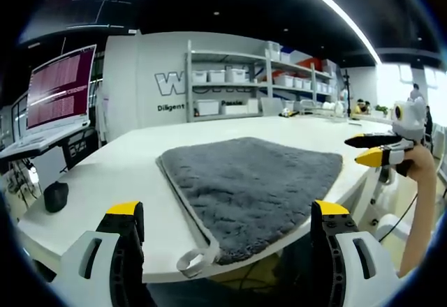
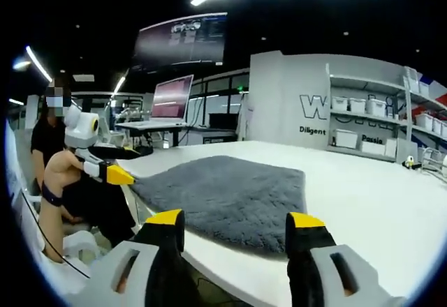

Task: Open the folded towel by lifting each exposed corner and separating the folded layers until the towel lies flat within the target outline without major curled edges

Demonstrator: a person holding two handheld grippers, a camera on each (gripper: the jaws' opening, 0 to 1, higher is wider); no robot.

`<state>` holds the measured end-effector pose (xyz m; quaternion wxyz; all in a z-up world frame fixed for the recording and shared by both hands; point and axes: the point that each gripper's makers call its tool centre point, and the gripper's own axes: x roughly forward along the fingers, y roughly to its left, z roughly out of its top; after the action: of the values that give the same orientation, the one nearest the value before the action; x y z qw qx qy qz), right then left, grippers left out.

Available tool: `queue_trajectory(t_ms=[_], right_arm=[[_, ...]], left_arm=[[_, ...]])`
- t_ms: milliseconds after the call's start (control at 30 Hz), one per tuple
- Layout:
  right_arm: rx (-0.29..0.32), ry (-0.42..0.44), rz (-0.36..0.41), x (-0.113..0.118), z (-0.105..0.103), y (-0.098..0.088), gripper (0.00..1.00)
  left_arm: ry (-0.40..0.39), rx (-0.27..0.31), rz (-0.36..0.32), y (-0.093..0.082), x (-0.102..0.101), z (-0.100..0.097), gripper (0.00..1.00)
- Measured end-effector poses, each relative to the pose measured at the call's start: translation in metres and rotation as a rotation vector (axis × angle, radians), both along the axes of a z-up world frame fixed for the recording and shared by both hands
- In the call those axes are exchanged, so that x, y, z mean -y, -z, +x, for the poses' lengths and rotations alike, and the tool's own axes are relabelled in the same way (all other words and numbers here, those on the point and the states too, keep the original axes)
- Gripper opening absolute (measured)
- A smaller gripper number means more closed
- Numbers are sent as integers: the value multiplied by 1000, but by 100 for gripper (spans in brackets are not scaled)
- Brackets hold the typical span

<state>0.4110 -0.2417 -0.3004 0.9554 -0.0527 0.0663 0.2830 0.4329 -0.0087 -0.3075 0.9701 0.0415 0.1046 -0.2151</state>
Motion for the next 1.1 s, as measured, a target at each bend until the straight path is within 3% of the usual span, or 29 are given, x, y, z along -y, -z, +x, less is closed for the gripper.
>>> queue_trajectory(t_ms=[167, 400, 567, 767, 1100], right_arm=[[-25, -52, -36, -13, 2, 12, 37], [-77, -52, -97, -18, 11, 34, 26], [-72, -79, -94, -21, 12, 35, 18], [-83, -59, -181, -15, 14, 46, 0], [-100, -31, -220, -5, 16, 51, 0]], left_arm=[[4, -2, 1, 1, 1, 0, 97], [4, -3, 1, 1, 1, 0, 97], [2, -1, -2, 1, 0, 0, 97], [4, -3, -2, 1, 1, 0, 97], [0, -3, -3, 1, -1, 0, 97]])
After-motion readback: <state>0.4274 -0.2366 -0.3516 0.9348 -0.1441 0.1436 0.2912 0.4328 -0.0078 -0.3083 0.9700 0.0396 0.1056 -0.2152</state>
